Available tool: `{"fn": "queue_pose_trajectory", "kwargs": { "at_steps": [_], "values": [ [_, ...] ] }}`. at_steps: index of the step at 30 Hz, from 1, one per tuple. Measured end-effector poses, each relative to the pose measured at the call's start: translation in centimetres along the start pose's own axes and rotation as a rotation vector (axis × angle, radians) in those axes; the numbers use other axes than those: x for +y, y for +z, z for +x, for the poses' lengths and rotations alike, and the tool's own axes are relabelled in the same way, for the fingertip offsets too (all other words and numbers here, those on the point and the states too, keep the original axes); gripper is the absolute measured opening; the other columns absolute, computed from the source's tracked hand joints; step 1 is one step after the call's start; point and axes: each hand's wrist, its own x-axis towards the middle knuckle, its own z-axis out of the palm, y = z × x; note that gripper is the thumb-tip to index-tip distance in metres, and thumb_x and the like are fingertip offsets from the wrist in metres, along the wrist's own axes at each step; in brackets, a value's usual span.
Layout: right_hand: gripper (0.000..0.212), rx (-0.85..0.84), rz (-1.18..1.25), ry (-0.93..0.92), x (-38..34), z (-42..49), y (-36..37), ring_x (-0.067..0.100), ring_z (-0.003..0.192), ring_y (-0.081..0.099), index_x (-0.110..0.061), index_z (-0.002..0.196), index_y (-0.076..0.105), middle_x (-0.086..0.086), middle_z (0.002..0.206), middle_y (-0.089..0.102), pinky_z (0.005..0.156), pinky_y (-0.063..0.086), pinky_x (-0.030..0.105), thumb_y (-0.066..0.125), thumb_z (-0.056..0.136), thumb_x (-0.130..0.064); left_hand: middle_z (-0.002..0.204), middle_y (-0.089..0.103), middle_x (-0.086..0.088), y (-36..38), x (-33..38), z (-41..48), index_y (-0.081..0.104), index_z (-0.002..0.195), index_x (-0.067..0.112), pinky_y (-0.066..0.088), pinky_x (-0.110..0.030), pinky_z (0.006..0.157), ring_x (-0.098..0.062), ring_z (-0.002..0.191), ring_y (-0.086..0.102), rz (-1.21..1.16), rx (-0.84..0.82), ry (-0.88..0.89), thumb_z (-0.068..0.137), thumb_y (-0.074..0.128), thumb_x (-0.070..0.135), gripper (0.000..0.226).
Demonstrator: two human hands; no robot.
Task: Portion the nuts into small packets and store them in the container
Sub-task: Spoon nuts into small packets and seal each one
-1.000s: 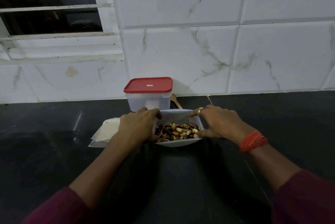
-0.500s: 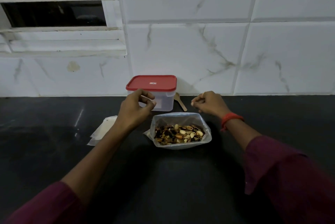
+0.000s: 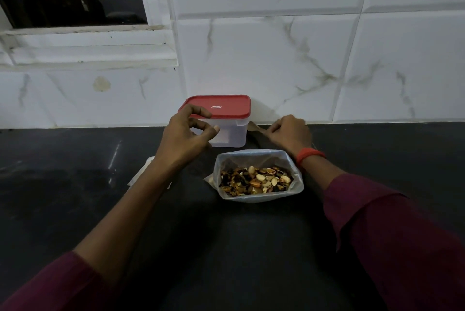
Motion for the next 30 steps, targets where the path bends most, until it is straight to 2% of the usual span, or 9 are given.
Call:
{"fn": "queue_pose_trajectory", "kwargs": {
  "at_steps": [3,7,9,11,17,21,24,27,30],
  "values": [
    [0.015,0.139,0.169,0.012,1.1,-1.4,-2.7,0.018,0.074,0.072,-0.018,0.085,0.078,0.002,0.075,0.075,0.073,0.061,0.036,0.069,0.086,-0.03,0.094,0.071,-0.005,0.1,0.6,-0.3,0.058,0.113,0.017,0.054,-0.033,0.063,-0.022,0.069,0.073,-0.019,-0.019,-0.007,0.088,0.075,0.019,0.03],
    [0.009,0.172,0.703,0.038,1.3,-5.2,-7.0,0.011,0.075,0.075,-0.018,0.098,0.075,0.007,0.086,0.077,0.071,0.062,0.03,0.075,0.089,-0.018,0.095,0.069,-0.006,0.6,1.9,-1.5,0.057,0.114,0.016,0.053,-0.026,0.059,-0.021,0.078,0.071,-0.013,-0.036,0.001,0.088,0.074,0.019,0.031],
    [0.012,0.218,0.827,-0.006,1.1,-7.7,-8.8,0.011,0.079,0.076,-0.017,0.102,0.075,0.009,0.089,0.077,0.067,0.06,0.024,0.073,0.09,-0.016,0.092,0.07,-0.004,0.9,2.5,-2.8,0.058,0.109,0.02,0.052,-0.023,0.056,-0.018,0.075,0.071,-0.02,-0.024,-0.005,0.088,0.075,0.02,0.026],
    [0.012,0.28,0.884,-0.057,0.8,-10.6,-10.2,0.011,0.08,0.075,-0.016,0.104,0.075,0.006,0.088,0.076,0.066,0.058,0.02,0.072,0.092,-0.014,0.09,0.07,0.0,1.3,2.5,-4.4,0.059,0.105,0.024,0.055,-0.027,0.059,-0.016,0.075,0.072,-0.01,0.004,-0.003,0.088,0.074,0.024,0.023],
    [0.016,0.227,0.596,-0.278,1.9,-16.0,-11.6,0.009,0.075,0.072,-0.024,0.101,0.077,-0.01,0.084,0.075,0.066,0.06,0.027,0.075,0.088,-0.016,0.088,0.068,0.002,1.8,2.2,-6.9,0.059,0.105,0.021,0.062,-0.042,0.076,-0.014,0.081,0.069,0.014,0.086,-0.039,0.089,0.073,0.023,0.021],
    [0.021,0.203,0.382,-0.45,2.4,-16.0,-10.5,0.002,0.077,0.07,-0.026,0.101,0.077,-0.014,0.091,0.074,0.068,0.06,0.026,0.079,0.084,-0.014,0.087,0.069,0.006,1.2,1.5,-7.3,0.058,0.105,0.023,0.06,-0.041,0.076,-0.011,0.08,0.068,0.094,0.115,-0.028,0.087,0.074,0.022,0.024],
    [0.022,0.219,0.152,-0.546,2.7,-15.0,-9.2,0.004,0.078,0.068,-0.025,0.104,0.077,-0.008,0.095,0.075,0.069,0.056,0.02,0.08,0.083,-0.019,0.087,0.067,0.012,0.1,0.2,-6.6,0.058,0.104,0.025,0.057,-0.037,0.074,-0.009,0.081,0.066,0.241,0.142,-0.033,0.086,0.075,0.023,0.025],
    [0.022,0.207,-0.024,-0.602,3.0,-14.4,-8.6,0.011,0.082,0.062,-0.022,0.105,0.077,-0.003,0.093,0.071,0.071,0.045,0.018,0.079,0.083,-0.02,0.1,0.068,0.008,-1.7,-1.7,-5.5,0.059,0.104,0.025,0.053,-0.037,0.078,-0.017,0.094,0.065,0.422,0.177,-0.076,0.086,0.075,0.027,0.025],
    [0.022,0.148,-0.095,-0.597,3.1,-14.3,-8.2,0.01,0.086,0.057,-0.025,0.107,0.076,-0.003,0.095,0.068,0.067,0.048,0.024,0.076,0.085,-0.023,0.12,0.064,-0.005,-3.5,-4.3,-4.8,0.064,0.114,0.021,0.049,-0.043,0.089,-0.029,0.115,0.055,0.644,0.168,-0.18,0.085,0.076,0.035,0.035]
  ]
}}
